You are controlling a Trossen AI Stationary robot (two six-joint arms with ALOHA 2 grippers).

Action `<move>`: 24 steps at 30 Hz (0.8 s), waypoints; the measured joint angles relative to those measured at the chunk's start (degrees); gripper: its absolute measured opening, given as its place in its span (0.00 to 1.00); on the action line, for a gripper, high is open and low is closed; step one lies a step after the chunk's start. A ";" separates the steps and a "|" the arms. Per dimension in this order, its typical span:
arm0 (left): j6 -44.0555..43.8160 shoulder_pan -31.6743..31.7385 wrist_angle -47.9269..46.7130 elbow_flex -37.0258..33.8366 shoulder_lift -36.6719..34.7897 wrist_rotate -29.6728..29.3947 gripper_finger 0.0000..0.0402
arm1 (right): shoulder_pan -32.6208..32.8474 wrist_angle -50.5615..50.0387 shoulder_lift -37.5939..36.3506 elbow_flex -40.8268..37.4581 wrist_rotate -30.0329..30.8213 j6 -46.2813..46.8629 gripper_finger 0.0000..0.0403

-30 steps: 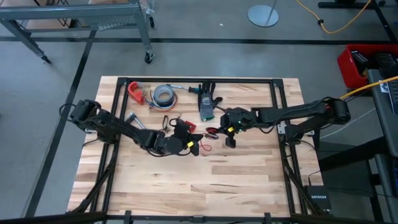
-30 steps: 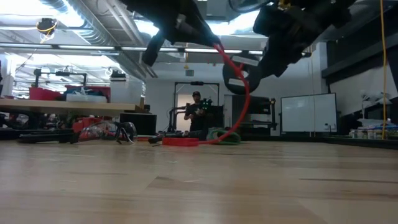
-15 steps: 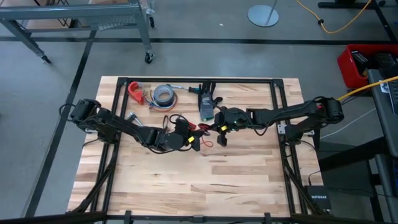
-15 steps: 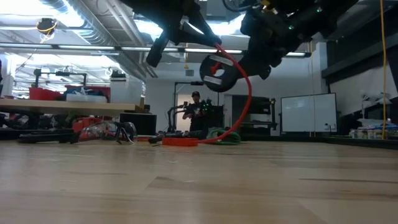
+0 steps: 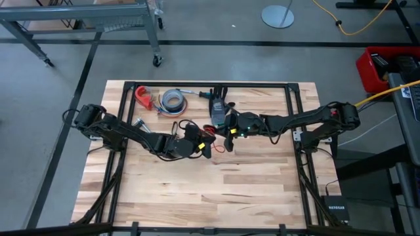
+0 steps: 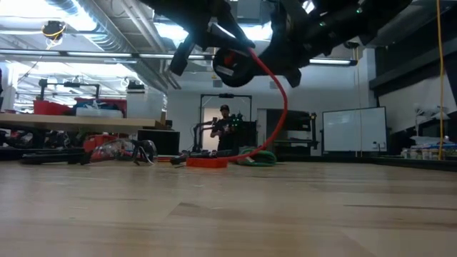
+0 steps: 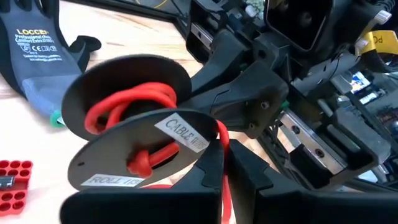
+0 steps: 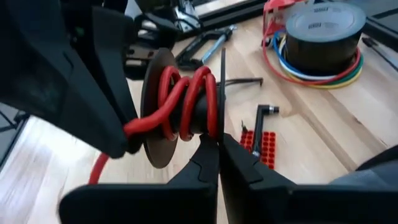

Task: Coil cords
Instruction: Coil the orange wire into the black spool

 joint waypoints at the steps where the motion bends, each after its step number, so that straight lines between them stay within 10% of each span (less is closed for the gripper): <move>1: 0.02 0.00 -0.02 0.00 0.00 -0.09 0.00 | 0.00 0.48 0.02 -0.01 0.27 0.02 0.01; 24: 7.26 -0.78 -0.15 0.07 -0.11 -0.34 0.01 | -0.02 8.85 0.02 -0.11 0.91 3.07 0.01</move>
